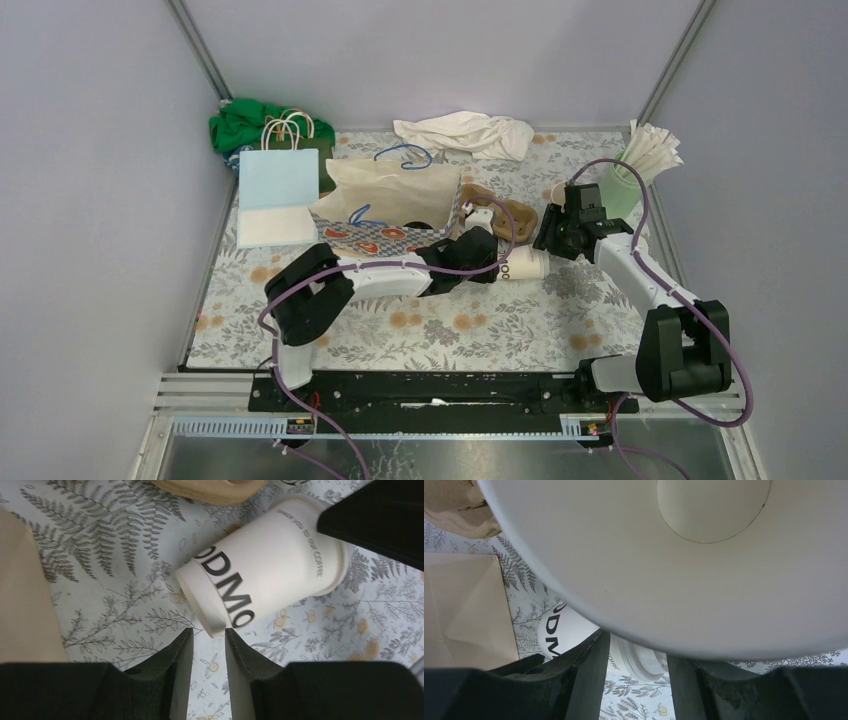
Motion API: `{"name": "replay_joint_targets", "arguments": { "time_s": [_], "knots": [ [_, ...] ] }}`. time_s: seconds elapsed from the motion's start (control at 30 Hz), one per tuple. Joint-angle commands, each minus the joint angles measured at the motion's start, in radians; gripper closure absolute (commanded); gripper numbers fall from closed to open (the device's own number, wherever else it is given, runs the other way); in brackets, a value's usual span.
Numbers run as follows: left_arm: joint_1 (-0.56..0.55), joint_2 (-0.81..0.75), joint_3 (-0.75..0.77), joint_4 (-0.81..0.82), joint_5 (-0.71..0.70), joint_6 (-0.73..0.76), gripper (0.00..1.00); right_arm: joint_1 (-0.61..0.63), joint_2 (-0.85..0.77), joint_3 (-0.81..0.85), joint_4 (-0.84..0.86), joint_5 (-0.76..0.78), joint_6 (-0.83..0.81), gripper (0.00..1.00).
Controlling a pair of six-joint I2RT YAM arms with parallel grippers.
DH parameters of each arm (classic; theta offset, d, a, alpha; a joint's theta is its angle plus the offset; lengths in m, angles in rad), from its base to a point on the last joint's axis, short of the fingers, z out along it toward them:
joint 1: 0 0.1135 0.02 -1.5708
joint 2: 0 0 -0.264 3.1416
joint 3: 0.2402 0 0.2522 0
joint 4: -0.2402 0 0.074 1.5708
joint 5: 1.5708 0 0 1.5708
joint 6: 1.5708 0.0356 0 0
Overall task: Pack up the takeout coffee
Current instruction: Adjust the coffee cup at the center of the board.
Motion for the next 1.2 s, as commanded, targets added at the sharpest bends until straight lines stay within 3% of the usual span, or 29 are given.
{"name": "replay_joint_targets", "arguments": {
  "time_s": [0.0,0.2,0.37,0.4,0.53,0.57,1.17],
  "knots": [
    [0.020,0.015,0.050,0.036,-0.014,0.026,0.67,-0.002,0.004,0.025,0.003,-0.011,-0.018,0.48],
    [0.042,0.022,0.023,0.108,0.050,0.027,0.65,-0.002,0.000,0.025,0.001,-0.023,-0.020,0.48],
    [0.047,0.026,0.021,0.148,0.090,0.049,0.53,-0.002,-0.006,0.034,-0.002,-0.043,-0.016,0.49],
    [0.048,0.028,0.022,0.149,0.091,0.053,0.55,-0.003,-0.009,0.038,-0.006,-0.048,-0.016,0.50],
    [0.059,0.044,0.030,0.144,0.114,0.053,0.84,-0.003,-0.029,0.054,-0.019,-0.078,-0.015,0.55],
    [0.062,0.047,0.030,0.144,0.116,0.053,0.87,-0.003,-0.036,0.059,-0.025,-0.086,-0.013,0.55],
    [0.071,0.115,0.048,0.146,0.156,0.052,0.89,0.004,-0.120,0.115,-0.116,-0.265,0.023,0.62]
  ]
}}
